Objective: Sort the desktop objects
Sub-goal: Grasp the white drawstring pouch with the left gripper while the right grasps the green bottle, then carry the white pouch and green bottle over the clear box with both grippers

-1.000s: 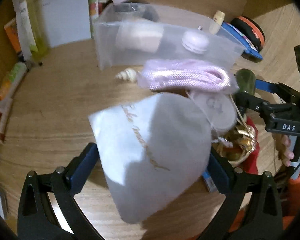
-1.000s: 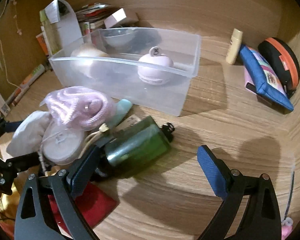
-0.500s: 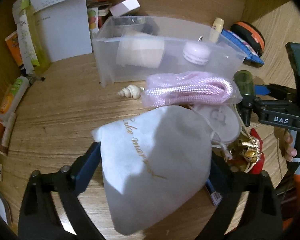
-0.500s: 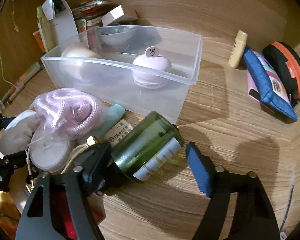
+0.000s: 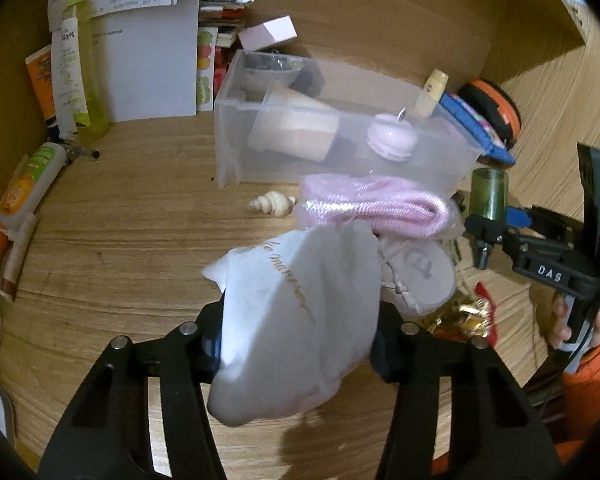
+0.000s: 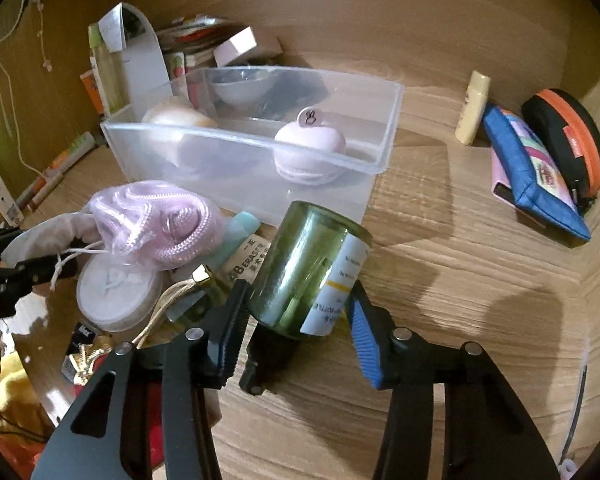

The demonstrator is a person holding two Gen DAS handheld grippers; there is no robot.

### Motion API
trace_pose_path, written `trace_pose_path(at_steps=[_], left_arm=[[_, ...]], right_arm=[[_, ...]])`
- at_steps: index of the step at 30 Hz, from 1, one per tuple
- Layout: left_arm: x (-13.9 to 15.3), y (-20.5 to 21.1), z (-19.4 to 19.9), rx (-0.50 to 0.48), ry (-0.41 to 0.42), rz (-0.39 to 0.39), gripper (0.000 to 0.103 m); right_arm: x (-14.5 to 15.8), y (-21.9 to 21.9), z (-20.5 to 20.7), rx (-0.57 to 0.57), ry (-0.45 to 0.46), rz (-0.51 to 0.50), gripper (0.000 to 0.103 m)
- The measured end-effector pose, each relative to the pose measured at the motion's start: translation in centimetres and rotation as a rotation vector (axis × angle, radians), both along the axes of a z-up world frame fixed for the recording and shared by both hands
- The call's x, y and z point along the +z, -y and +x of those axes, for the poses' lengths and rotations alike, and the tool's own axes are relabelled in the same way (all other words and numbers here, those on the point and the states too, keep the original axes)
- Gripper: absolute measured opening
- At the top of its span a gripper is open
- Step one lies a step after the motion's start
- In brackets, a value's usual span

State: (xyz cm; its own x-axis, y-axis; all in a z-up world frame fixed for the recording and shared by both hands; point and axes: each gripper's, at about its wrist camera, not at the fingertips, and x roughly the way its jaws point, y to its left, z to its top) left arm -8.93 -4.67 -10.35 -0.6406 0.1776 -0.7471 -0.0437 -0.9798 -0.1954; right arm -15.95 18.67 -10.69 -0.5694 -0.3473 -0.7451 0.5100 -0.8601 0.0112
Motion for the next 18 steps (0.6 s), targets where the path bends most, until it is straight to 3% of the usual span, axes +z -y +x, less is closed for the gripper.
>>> trace_pose_path(at_steps=[10, 18], left_arm=[[4.0, -0.4, 0.7, -0.012, -0.115, 0.028, 0.051], [7.0, 0.0, 0.1, -0.016, -0.185, 0.023, 0.039]], right_arm=[[3.1, -0.2, 1.4, 0.002, -0.096, -0.003, 0.044], [4.9, 0.1, 1.6, 0.006, -0.137, -0.037, 0.044]])
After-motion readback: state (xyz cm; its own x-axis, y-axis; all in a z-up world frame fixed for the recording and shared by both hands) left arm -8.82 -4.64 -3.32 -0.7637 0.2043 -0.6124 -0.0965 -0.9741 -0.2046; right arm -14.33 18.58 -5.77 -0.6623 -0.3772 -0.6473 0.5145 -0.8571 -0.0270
